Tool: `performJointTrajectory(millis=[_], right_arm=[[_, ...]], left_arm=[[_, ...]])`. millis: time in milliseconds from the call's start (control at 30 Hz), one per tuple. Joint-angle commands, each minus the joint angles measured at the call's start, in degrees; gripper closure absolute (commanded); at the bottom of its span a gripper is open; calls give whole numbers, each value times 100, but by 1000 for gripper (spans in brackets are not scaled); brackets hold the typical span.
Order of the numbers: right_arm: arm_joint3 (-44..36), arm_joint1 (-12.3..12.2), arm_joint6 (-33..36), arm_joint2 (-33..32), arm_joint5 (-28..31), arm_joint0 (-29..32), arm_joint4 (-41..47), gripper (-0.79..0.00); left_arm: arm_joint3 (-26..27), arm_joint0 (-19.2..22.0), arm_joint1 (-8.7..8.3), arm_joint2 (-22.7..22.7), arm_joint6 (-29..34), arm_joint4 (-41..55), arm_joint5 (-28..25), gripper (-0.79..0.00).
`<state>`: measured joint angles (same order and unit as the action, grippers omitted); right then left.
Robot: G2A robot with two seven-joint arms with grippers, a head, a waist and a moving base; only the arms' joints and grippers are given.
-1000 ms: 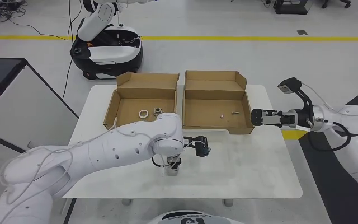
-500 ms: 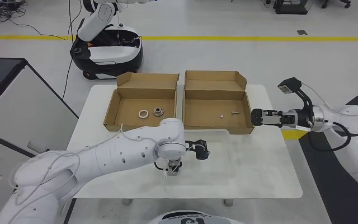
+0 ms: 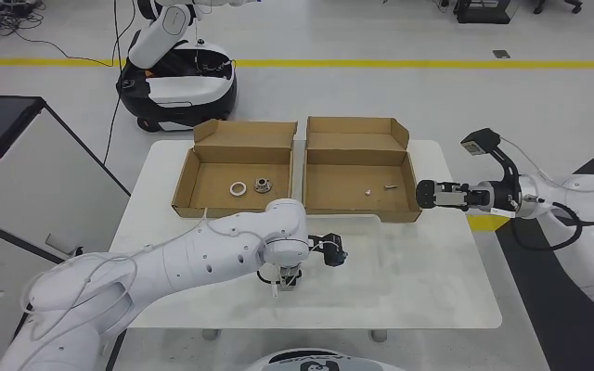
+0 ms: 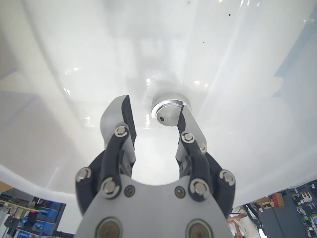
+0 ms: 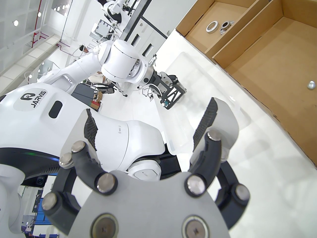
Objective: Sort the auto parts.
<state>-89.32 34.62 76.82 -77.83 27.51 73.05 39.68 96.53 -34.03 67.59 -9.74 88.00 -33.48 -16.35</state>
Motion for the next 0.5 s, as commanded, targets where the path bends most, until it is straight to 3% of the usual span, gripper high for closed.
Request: performJointTrajectory(millis=[0, 467], right_arm=[[0, 0, 0, 0, 0, 0, 0, -785], [0, 0, 0, 0, 0, 0, 0, -785]], left_arm=[[-9, 4, -2, 0, 0, 7, 0, -437], [21, 50, -66, 0, 0, 31, 0, -400]])
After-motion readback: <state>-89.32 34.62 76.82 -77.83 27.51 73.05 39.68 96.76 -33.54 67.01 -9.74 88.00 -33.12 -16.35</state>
